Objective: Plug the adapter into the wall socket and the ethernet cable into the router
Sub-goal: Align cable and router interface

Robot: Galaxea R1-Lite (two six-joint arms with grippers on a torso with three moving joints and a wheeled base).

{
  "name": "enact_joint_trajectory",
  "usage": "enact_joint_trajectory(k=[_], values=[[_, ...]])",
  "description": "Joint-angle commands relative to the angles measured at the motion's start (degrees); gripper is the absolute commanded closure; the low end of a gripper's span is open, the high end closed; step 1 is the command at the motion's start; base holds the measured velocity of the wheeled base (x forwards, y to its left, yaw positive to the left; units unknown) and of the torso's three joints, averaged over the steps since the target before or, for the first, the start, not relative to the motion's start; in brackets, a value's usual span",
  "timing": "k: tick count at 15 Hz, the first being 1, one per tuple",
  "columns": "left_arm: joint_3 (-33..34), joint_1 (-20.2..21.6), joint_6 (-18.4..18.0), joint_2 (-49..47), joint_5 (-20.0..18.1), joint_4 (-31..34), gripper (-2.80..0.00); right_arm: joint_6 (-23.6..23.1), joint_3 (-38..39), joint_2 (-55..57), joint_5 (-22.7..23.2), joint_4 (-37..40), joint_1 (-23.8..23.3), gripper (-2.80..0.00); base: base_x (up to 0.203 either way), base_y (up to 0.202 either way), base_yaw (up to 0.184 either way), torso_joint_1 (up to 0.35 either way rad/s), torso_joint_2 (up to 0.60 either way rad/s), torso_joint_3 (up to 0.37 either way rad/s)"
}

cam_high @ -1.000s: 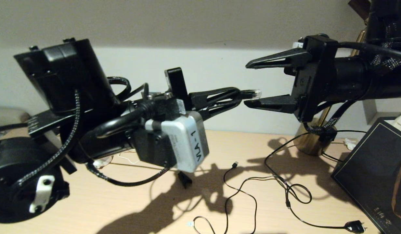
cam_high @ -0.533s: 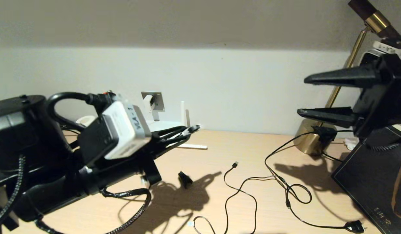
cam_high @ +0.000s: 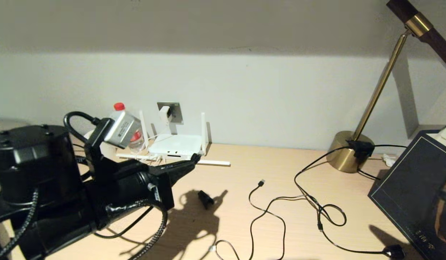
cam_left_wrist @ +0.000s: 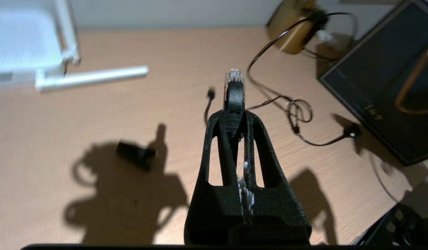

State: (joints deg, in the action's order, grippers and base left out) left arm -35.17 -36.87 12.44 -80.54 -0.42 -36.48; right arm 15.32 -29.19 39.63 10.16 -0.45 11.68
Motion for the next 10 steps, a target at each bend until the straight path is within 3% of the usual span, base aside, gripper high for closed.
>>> enact_joint_trajectory(k=[1, 3, 5, 7, 10], values=[[0.3, 0.04, 2.11, -1.73, 2.22, 0.52, 0.0, -9.15, 7.82, -14.04, -9.1, 3.01, -0.17, 0.0, 0.0, 0.0, 0.0, 0.0, 0.0, 0.0], [0.56, -0.12, 5.11, -2.25, 5.93, 0.44, 0.0, -11.92, 14.55, -18.58, -11.47, 6.16, -0.27, 0.0, 0.0, 0.0, 0.0, 0.0, 0.0, 0.0], [0.81, -0.21, 8.55, -2.28, 5.89, 0.15, 0.0, -12.61, 21.58, -23.12, -12.0, 6.7, -0.31, 0.0, 0.0, 0.0, 0.0, 0.0, 0.0, 0.0], [1.32, -0.13, 11.9, -2.58, 5.87, 0.14, 0.0, -12.45, 27.59, -23.81, -11.42, 1.91, -0.33, 0.0, 0.0, 0.0, 0.0, 0.0, 0.0, 0.0], [3.63, -1.1, 12.26, -3.67, 6.33, 0.01, 0.0, -12.76, 28.17, -20.01, -11.09, 1.11, -0.28, 0.0, 0.0, 0.0, 0.0, 0.0, 0.0, 0.0]])
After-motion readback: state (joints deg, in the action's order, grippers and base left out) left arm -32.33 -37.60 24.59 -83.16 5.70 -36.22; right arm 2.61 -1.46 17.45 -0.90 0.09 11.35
